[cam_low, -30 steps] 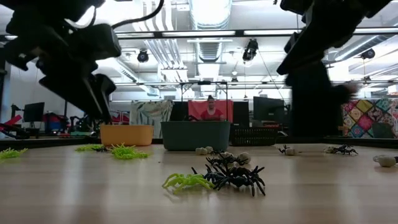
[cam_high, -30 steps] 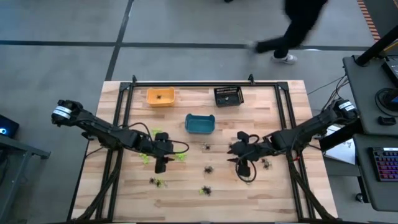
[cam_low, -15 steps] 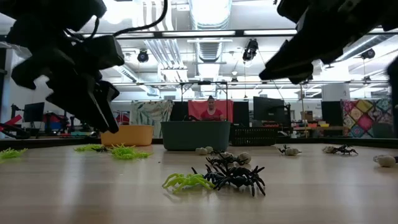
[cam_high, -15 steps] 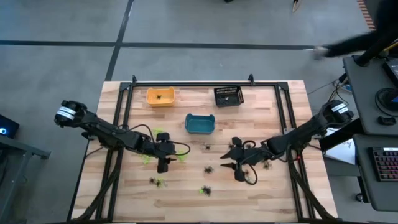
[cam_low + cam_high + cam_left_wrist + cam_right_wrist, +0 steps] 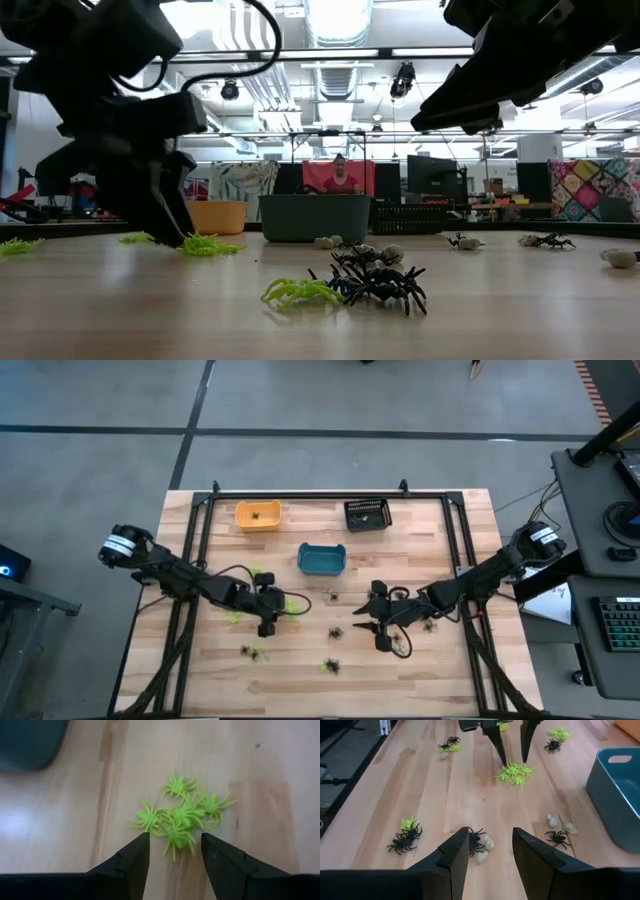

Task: Sort Halloween decoration
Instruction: Put the green spider toy into the blue bin

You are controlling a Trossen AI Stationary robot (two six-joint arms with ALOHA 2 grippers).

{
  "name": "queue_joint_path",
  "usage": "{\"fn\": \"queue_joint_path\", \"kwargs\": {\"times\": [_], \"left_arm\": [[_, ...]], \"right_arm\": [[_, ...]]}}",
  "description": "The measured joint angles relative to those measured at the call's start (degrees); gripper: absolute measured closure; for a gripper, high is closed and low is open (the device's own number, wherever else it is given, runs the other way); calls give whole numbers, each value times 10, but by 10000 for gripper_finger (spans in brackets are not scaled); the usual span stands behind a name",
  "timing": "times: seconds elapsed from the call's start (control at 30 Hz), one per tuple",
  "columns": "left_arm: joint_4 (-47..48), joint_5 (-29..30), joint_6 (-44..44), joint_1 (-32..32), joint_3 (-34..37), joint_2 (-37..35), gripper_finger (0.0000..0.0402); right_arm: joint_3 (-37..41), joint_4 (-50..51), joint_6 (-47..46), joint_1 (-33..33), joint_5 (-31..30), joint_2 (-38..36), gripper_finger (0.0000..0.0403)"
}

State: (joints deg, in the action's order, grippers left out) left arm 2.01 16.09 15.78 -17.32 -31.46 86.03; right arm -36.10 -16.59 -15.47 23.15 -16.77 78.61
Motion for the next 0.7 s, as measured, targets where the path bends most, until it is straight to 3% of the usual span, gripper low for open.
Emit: {"fn": "queue_joint_path", "kwargs": {"times": [0.27, 0.7], "left_arm": [[0, 0, 9, 0, 0, 8, 269], [1, 0, 14, 0, 0, 7, 396]], "right_arm": [[0, 0, 1, -2, -1, 0, 259], [0, 0, 1, -2, -1, -1, 259]]}}
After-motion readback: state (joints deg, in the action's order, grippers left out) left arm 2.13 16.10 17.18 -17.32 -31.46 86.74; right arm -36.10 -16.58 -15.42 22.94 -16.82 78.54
